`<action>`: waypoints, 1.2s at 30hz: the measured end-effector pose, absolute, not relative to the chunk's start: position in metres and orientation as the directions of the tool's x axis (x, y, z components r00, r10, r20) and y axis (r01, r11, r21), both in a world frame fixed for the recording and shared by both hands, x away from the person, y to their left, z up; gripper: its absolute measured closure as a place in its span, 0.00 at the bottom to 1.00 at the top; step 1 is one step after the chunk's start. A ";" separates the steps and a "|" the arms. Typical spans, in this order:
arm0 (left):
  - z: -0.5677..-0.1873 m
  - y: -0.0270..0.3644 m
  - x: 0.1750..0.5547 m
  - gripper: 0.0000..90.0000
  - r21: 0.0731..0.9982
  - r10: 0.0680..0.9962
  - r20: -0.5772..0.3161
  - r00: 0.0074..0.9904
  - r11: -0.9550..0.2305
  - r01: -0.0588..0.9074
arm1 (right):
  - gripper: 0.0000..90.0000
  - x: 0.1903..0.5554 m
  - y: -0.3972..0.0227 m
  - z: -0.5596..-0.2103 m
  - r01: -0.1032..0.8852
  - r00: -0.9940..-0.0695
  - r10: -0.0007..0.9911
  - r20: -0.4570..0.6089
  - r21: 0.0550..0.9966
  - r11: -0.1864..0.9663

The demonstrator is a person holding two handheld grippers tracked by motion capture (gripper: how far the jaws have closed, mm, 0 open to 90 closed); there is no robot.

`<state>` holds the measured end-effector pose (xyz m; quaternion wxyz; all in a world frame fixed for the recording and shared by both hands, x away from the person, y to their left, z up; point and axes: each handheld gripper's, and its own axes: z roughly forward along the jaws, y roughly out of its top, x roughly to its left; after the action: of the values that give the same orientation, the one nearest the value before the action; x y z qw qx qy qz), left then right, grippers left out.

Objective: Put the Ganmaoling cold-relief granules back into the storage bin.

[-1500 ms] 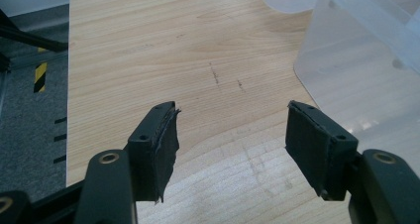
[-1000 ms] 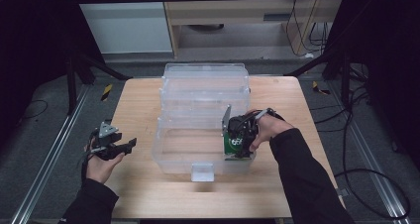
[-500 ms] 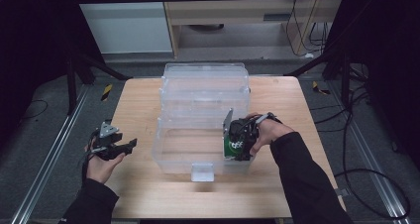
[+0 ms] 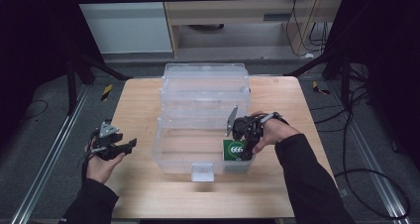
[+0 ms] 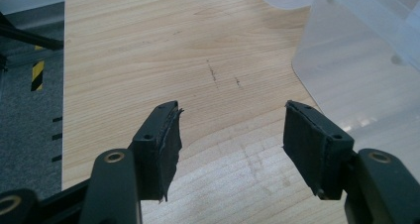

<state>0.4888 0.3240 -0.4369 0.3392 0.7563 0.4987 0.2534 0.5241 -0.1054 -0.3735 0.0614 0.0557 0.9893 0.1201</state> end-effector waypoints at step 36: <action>-0.432 0.325 0.486 0.59 0.804 0.916 0.041 0.398 -0.267 0.531 | 0.26 0.477 -0.131 -0.341 0.176 -0.936 0.313 -0.161 0.554 0.813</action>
<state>0.4864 0.3251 -0.4315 0.3667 0.7515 0.4816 0.2625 0.4766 -0.1311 -0.3411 0.1234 0.1296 0.9442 0.2766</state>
